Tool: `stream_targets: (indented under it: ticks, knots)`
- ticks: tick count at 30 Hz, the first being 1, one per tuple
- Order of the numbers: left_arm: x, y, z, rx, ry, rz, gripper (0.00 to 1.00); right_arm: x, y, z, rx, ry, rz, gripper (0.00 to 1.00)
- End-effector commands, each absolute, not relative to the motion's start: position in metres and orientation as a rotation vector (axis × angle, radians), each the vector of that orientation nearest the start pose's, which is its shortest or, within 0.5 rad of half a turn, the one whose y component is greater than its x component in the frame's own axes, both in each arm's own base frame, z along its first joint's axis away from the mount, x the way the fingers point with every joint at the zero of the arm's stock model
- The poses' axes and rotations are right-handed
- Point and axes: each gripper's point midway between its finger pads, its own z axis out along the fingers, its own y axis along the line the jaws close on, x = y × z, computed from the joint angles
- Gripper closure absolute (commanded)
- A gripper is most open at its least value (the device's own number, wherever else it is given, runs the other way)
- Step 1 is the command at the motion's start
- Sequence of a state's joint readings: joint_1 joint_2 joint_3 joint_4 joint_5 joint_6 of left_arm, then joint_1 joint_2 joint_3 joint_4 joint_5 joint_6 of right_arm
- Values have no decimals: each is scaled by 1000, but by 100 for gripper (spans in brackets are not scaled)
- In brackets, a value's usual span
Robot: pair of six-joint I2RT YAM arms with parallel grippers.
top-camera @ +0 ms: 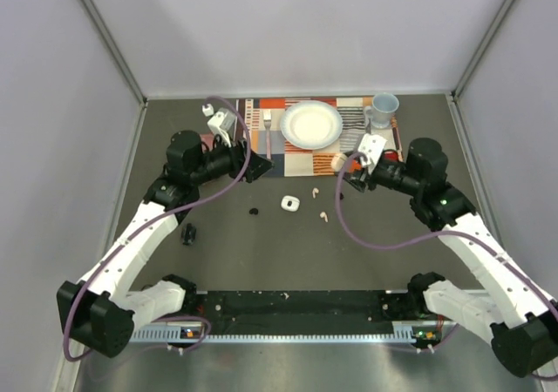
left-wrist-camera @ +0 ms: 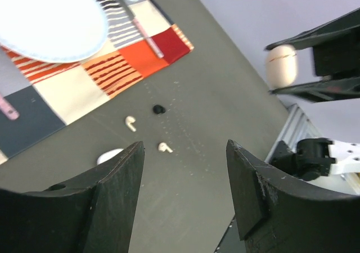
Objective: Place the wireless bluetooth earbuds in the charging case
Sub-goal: Pass from the right arm to the left
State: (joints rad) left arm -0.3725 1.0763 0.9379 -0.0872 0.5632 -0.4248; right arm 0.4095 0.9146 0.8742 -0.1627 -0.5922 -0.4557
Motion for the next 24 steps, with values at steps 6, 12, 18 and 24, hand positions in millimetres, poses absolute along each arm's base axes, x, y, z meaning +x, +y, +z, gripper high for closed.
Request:
stream_targets:
  ticks: [6,12,18,24]
  knots:
    - [262,-252,352,497,1635,-1306,36,255,248,301,-1372,1161,310,100]
    - [250,-275,342,534,1598,-1398,36,253,261,306,-1329,1113,321,100]
    - [246,-287,331,566,1602,-1427,38,250,265,310,-1291,1111,363,100]
    - [252,-303,334,602,1591,-1450,39,248,270,312,-1271,1103,395,100]
